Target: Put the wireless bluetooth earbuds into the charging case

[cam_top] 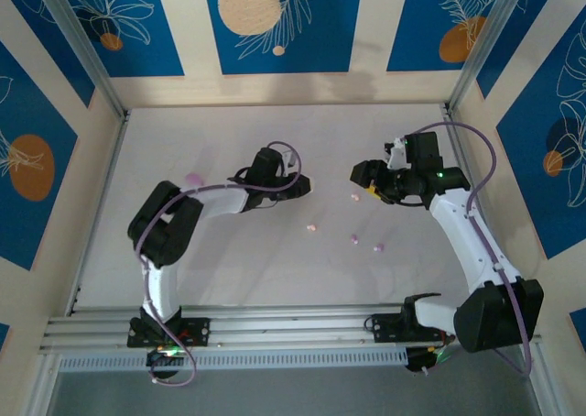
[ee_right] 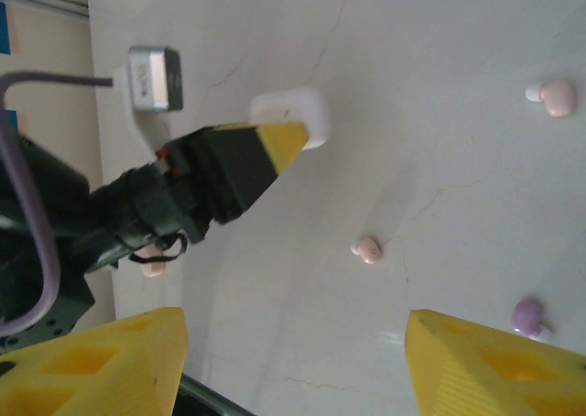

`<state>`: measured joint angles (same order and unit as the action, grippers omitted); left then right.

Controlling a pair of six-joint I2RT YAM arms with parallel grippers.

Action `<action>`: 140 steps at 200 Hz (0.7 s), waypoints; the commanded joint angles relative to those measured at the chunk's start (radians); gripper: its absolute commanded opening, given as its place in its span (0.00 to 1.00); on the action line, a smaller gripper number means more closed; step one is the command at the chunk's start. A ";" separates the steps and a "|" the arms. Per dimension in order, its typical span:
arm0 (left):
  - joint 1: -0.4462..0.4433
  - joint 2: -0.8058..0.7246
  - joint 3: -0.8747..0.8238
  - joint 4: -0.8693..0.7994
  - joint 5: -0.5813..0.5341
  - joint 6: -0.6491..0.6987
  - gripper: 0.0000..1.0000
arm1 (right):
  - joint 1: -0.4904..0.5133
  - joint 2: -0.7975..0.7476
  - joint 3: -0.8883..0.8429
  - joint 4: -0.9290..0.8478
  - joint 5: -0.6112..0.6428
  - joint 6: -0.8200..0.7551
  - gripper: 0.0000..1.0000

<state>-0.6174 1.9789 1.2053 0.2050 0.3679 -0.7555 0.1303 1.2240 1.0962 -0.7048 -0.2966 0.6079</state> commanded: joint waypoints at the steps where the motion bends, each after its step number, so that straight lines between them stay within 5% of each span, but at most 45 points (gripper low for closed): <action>1: 0.011 0.068 0.120 -0.076 0.030 -0.051 0.23 | -0.006 0.020 -0.014 0.016 -0.041 0.010 0.65; 66: 0.022 0.260 0.372 -0.236 0.021 -0.110 0.25 | -0.012 0.063 -0.018 0.028 -0.054 0.004 0.65; 140: 0.029 0.297 0.419 -0.314 -0.041 -0.125 0.37 | -0.022 0.071 -0.021 0.027 -0.066 -0.002 0.65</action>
<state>-0.6048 2.2669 1.5967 -0.0452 0.3653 -0.8726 0.1154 1.2942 1.0843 -0.6720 -0.3264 0.6079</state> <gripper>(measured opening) 0.331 0.646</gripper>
